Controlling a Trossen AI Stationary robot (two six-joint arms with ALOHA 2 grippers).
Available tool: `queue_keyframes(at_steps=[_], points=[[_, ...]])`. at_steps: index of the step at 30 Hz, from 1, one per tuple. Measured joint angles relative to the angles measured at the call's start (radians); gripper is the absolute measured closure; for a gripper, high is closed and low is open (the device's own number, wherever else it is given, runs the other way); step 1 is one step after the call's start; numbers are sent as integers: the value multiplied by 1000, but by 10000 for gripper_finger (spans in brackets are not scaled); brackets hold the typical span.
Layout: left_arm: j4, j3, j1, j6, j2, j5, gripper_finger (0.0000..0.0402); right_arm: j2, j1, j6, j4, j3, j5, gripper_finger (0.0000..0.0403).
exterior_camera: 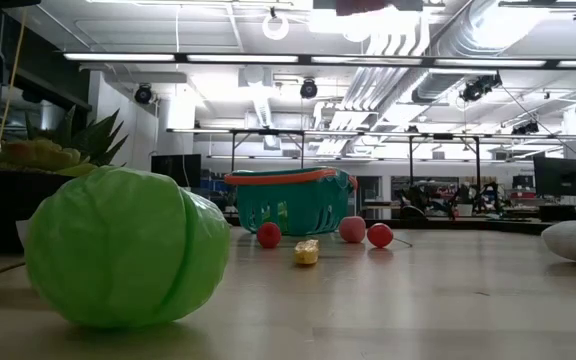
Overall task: Pick and placing Produce into tupperware
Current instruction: Put the red strawberry in the green basket
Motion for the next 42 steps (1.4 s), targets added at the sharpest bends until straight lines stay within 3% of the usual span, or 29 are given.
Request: queue_keyframes(at_steps=[6, 13, 23, 31, 42], points=[[0, 0, 0, 0, 0, 0, 401, -104, -66, -220, -1, 0, 44, 403], [0, 0, 0, 0, 0, 0, 401, -173, -201, -512, -25, 0, 18, 403], [0, 0, 0, 0, 0, 0, 401, -183, -548, -910, -29, 0, -189, 403], [0, 0, 0, 0, 0, 0, 401, -183, -821, -1114, -79, 0, -297, 403], [0, 0, 0, 0, 0, 0, 401, -102, -1036, -1365, -67, 0, -481, 403]])
